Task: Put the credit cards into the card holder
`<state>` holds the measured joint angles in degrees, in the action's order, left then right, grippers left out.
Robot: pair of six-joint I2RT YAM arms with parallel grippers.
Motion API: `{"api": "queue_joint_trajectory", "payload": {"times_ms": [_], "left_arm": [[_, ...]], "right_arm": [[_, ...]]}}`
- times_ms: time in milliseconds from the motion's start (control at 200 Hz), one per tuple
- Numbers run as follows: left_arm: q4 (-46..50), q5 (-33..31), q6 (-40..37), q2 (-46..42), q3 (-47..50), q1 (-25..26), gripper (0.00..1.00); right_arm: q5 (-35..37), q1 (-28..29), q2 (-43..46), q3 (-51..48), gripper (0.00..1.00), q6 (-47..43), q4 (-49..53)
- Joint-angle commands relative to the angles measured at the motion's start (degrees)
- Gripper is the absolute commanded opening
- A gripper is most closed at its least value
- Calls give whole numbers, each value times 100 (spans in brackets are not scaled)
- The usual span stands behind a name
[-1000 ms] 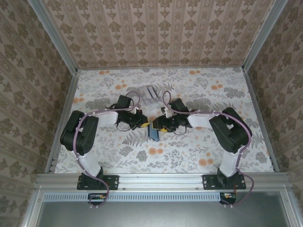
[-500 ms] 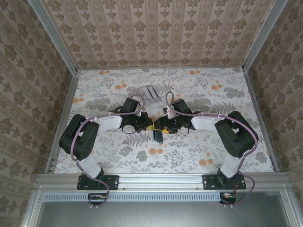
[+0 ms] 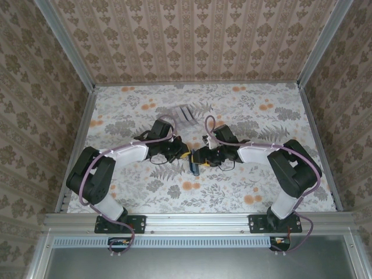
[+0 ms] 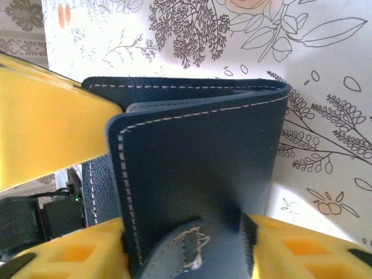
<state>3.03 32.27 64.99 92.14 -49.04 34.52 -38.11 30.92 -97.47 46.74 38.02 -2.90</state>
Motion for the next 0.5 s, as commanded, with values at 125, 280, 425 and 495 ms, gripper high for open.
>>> {"api": "queue_joint_trajectory", "payload": {"times_ms": [125,280,425,495], "left_arm": [[-182,33,52,241,34,19,0],[-322,89,-113,443,84,-4,0],[-863,340,-172,640,256,-72,0],[-1016,410,-257,730,283,-103,0]], "right_arm": [[182,-41,171,-340,40,46,5],[71,-90,189,-381,36,57,-83],[-49,-95,244,-394,35,99,-196],[-73,-95,314,-412,35,133,-238]]}}
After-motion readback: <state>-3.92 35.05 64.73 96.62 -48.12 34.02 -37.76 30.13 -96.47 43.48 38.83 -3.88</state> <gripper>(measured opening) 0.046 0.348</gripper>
